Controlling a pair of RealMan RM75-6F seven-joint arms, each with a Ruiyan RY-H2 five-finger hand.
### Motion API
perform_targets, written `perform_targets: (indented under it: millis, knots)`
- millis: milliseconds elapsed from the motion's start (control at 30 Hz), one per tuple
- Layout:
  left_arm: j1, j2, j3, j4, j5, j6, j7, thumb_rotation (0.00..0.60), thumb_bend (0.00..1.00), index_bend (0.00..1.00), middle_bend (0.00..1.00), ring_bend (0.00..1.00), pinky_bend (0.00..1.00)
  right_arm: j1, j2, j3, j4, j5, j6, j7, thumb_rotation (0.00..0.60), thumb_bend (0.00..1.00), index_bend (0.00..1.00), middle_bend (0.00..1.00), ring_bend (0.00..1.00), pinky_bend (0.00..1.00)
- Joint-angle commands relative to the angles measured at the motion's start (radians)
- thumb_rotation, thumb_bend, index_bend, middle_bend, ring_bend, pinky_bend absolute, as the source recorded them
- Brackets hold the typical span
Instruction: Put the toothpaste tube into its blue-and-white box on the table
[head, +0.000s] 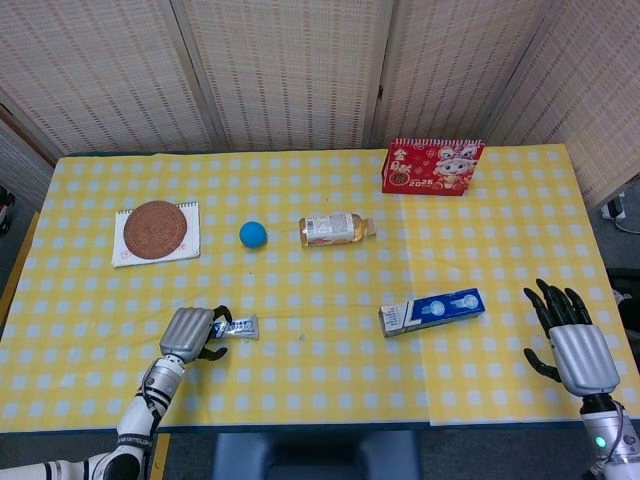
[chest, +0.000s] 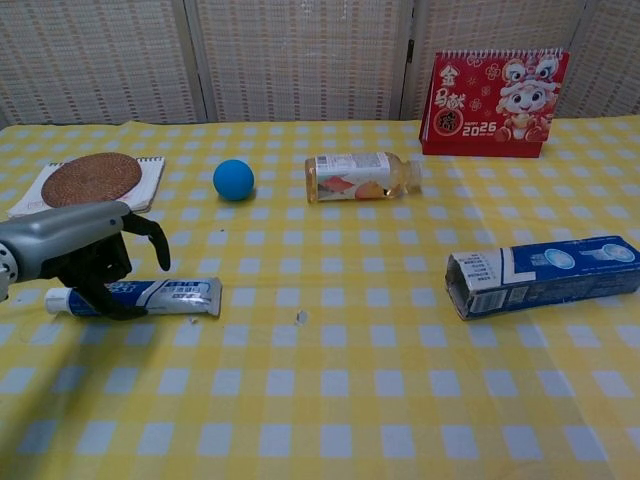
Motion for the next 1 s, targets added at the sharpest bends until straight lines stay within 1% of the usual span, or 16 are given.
perform_targets:
  millis: [33,167,333,567,800,900,1000]
  knots:
    - [-0.035,-0.015,-0.008,0.030,-0.055,-0.032,0.006,0.600,0.25,0.41,1.00,1.00,1.00,0.005,0.001,0.005,0.002,0.011,-0.010,0.002,0.600,0.31,0.00,0.00,0.00,0.00]
    - [-0.061,-0.029,-0.009,0.063,-0.091,-0.043,0.008,0.600,0.25,0.39,1.00,1.00,1.00,0.011,0.003,0.009,0.003,0.024,-0.022,0.007,0.600,0.31,0.00,0.00,0.00,0.00]
    - [-0.087,-0.044,-0.005,0.095,-0.119,-0.057,-0.006,0.600,0.25,0.39,1.00,1.00,1.00,0.015,0.008,0.010,0.005,0.033,-0.031,0.014,0.600,0.31,0.00,0.00,0.00,0.00]
    - [-0.107,-0.054,0.011,0.121,-0.135,-0.063,-0.020,0.600,0.25,0.40,1.00,1.00,1.00,0.013,0.011,0.013,0.005,0.041,-0.028,0.017,0.600,0.31,0.00,0.00,0.00,0.00]
    - [-0.126,-0.083,0.018,0.166,-0.139,-0.065,-0.044,0.600,0.25,0.42,1.00,1.00,1.00,0.016,0.012,0.007,0.003,0.037,-0.034,0.016,0.600,0.31,0.00,0.00,0.00,0.00]
    - [-0.129,-0.095,0.021,0.186,-0.124,-0.055,-0.057,0.600,0.26,0.46,1.00,1.00,1.00,0.016,0.014,0.005,0.002,0.036,-0.035,0.019,0.600,0.31,0.00,0.00,0.00,0.00]
    - [-0.131,-0.103,0.023,0.200,-0.119,-0.054,-0.071,0.600,0.30,0.54,1.00,1.00,1.00,0.016,0.015,0.006,0.003,0.037,-0.034,0.021,0.600,0.31,0.00,0.00,0.00,0.00]
